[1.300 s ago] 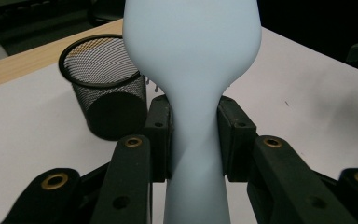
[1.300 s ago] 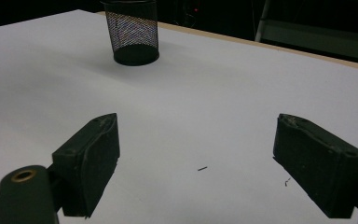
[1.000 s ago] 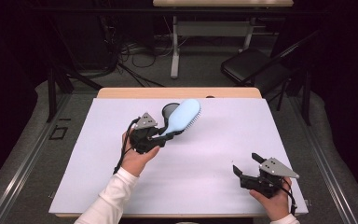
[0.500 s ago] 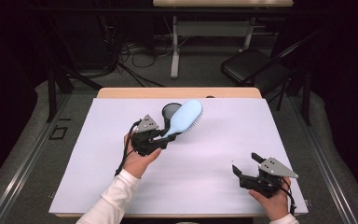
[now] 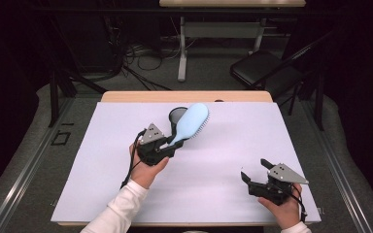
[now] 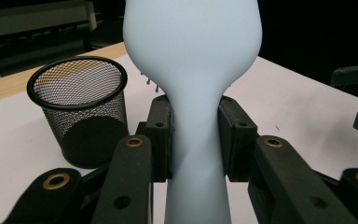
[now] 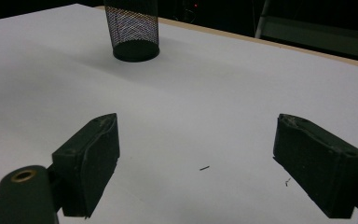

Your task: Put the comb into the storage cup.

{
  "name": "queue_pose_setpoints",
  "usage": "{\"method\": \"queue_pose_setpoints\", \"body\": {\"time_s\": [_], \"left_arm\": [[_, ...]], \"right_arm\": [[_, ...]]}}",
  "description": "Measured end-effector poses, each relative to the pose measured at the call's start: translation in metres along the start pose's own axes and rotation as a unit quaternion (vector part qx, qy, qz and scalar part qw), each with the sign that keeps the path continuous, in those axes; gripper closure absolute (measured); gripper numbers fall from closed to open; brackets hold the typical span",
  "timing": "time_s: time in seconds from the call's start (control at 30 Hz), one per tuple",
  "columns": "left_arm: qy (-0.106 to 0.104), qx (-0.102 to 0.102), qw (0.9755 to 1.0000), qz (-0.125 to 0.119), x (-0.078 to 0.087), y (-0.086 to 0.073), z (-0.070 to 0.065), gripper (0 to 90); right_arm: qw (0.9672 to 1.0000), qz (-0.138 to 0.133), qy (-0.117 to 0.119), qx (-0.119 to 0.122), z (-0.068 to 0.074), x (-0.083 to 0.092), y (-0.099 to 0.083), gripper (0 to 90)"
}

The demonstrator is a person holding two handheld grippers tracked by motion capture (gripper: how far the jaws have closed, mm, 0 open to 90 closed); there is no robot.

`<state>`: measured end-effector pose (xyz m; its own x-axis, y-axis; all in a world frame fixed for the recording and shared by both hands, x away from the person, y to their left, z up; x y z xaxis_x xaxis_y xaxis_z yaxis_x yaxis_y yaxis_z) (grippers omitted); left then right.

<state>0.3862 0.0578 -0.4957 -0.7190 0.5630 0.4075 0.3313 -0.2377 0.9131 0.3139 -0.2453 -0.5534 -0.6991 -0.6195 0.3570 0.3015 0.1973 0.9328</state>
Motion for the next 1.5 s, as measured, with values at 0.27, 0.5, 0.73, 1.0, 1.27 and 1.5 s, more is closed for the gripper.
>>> {"method": "queue_pose_setpoints", "body": {"time_s": [0.27,0.5,0.73,1.0,1.27,1.5], "left_arm": [[0.004,0.001,1.0000,-0.005,-0.001,-0.005,-0.004,69.0],[0.002,-0.001,1.0000,-0.004,-0.001,-0.007,-0.006,68.9],[0.001,0.001,1.0000,-0.008,0.000,-0.006,-0.006,69.0],[0.004,0.001,1.0000,-0.007,0.002,-0.007,-0.004,69.0],[0.007,0.001,0.9999,-0.011,0.003,-0.006,-0.002,68.9],[0.005,0.000,0.9999,-0.013,0.003,-0.006,-0.004,68.9]], "right_arm": [[1.0000,0.007,0.005,-0.005,0.001,-0.005,0.000,14.0],[0.9999,0.014,0.008,-0.001,0.004,-0.008,0.001,13.9],[0.9995,0.014,0.022,-0.020,0.009,-0.010,0.012,13.4],[0.9938,0.018,0.055,-0.095,0.009,-0.023,0.021,13.6],[0.9950,0.041,0.052,-0.074,0.007,-0.031,0.050,13.8],[0.9935,0.058,0.065,-0.073,0.010,-0.041,0.077,13.8]]}}
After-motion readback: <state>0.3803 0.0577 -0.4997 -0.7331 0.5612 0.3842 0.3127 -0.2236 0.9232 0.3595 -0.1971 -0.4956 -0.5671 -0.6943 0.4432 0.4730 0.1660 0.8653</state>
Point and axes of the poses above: each handheld gripper's, and its own axes: x roughly backward along the jaws, y roughly out of its top, z roughly to its left, the point moved 6 cm from there along -x, roughly forward along the jaws, and after that the axes turned 12 degrees about y, right-handed, at the moved point
